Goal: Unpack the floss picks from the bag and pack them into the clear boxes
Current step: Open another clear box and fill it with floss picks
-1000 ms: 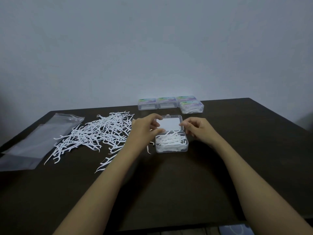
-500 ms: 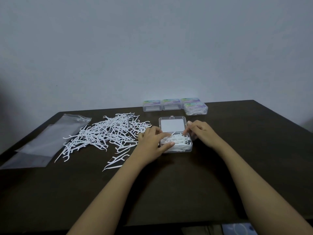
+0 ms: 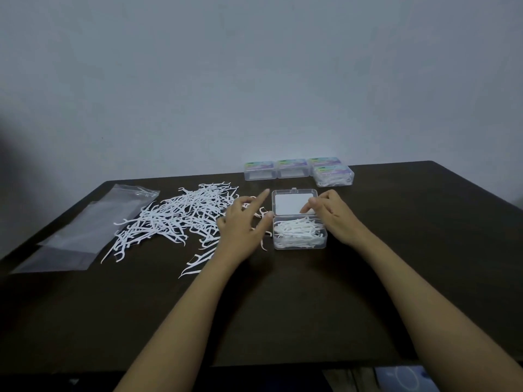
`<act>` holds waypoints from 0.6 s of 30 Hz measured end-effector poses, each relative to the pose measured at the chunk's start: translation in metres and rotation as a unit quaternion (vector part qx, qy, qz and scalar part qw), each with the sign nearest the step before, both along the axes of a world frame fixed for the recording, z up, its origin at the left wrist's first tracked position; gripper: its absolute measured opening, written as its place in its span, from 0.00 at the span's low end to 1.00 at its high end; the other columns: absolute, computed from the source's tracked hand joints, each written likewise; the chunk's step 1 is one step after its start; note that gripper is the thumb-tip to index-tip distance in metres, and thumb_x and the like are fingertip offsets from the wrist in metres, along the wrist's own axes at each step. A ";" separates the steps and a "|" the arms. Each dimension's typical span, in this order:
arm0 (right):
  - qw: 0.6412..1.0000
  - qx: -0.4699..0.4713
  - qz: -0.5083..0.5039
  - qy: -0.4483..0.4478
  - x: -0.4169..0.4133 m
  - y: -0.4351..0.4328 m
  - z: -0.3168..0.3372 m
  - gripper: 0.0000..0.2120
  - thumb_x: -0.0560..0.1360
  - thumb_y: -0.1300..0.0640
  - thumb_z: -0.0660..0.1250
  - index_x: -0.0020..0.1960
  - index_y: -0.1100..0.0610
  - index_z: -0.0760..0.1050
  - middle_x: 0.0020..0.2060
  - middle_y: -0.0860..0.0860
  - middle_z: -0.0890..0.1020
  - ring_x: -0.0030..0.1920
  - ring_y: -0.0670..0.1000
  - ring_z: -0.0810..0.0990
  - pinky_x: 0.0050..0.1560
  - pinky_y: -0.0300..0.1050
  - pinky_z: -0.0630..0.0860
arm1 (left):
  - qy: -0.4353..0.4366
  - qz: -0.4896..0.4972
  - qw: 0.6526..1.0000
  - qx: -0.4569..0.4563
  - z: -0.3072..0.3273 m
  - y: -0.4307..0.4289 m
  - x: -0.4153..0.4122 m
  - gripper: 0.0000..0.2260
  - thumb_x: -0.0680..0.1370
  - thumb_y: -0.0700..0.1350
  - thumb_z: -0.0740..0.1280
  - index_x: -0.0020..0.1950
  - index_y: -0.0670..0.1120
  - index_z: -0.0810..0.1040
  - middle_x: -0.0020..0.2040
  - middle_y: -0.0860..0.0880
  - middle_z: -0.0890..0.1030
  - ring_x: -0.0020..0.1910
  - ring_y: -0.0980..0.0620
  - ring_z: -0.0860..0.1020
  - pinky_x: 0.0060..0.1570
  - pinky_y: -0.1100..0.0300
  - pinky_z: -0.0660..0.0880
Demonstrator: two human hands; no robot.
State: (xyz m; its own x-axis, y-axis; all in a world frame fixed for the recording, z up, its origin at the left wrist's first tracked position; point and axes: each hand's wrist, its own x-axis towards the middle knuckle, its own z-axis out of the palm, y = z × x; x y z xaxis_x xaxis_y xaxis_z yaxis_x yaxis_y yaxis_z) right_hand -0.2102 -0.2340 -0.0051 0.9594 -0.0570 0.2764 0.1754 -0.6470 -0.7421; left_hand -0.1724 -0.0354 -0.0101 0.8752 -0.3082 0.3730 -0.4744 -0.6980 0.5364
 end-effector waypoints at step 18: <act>0.945 -0.297 0.048 -0.125 0.005 0.140 -0.025 0.20 0.76 0.57 0.60 0.66 0.62 0.69 0.62 0.57 0.72 0.65 0.55 0.66 0.64 0.43 0.61 | 0.237 0.066 0.968 -0.051 -0.005 0.114 -0.023 0.40 0.66 0.51 0.76 0.74 0.51 0.60 0.72 0.46 0.66 0.70 0.48 0.64 0.69 0.52 0.62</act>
